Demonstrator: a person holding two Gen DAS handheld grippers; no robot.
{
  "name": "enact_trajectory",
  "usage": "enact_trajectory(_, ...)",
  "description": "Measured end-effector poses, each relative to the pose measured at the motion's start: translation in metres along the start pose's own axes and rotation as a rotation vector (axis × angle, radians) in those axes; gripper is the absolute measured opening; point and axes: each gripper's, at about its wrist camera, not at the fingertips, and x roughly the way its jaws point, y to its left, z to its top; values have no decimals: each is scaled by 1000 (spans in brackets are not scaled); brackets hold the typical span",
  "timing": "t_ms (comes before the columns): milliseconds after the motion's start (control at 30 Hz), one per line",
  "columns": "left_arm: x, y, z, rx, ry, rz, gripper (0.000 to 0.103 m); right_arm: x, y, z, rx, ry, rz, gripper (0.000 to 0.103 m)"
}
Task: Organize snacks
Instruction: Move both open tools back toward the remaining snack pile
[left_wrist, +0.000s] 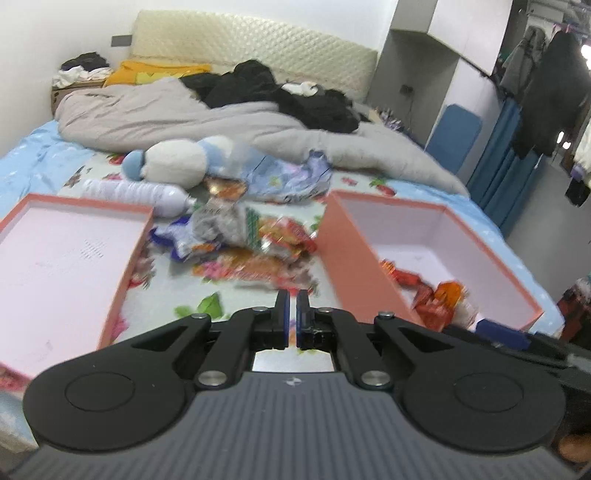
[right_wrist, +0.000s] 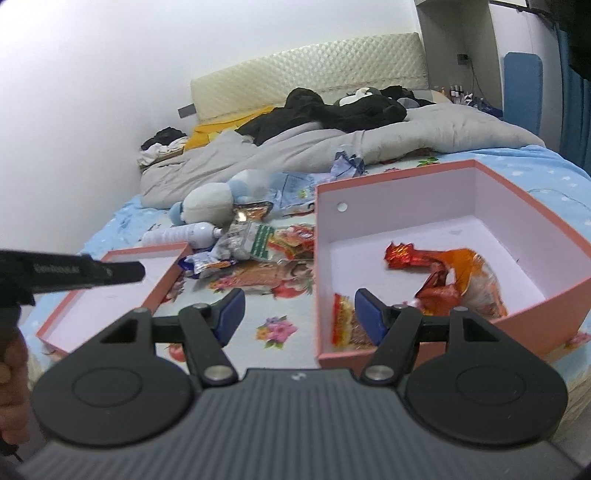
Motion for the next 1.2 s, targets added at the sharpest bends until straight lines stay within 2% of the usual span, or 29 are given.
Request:
enact_trajectory(300, 4, 46, -33, -53, 66, 47, 3, 10, 23, -26, -45, 41, -1, 68)
enact_trajectory(400, 11, 62, -31, -68, 65, 71, 28, 15, 37, -26, -94, 21, 2, 68)
enact_trajectory(433, 13, 66, -30, -70, 62, 78, 46, 17, 40, -26, -100, 16, 8, 68)
enact_trajectory(467, 16, 69, -28, -65, 58, 80, 52, 19, 44, -26, -104, 10, 17, 68)
enact_trajectory(600, 34, 81, -16, -27, 43, 90, 65, 36, 60, -23, -122, -1, 39, 68)
enact_trajectory(667, 46, 92, -9, -58, 61, 84, 72, 49, 69, -21, -149, 13, 24, 68)
enact_trajectory(767, 65, 112, 1, -134, 70, 23, 76, 74, 79, -19, -172, 21, 7, 68)
enact_trajectory(933, 108, 132, 15, -151, 84, 21, 76, 121, 85, -20, -178, 26, -46, 67)
enact_trajectory(1033, 138, 145, 23, -211, 100, -6, 76, 154, 86, -20, -200, 28, -90, 67)
enact_trajectory(1200, 188, 161, 32, -298, 123, -39, 76, 200, 82, -19, -167, 58, -52, 68)
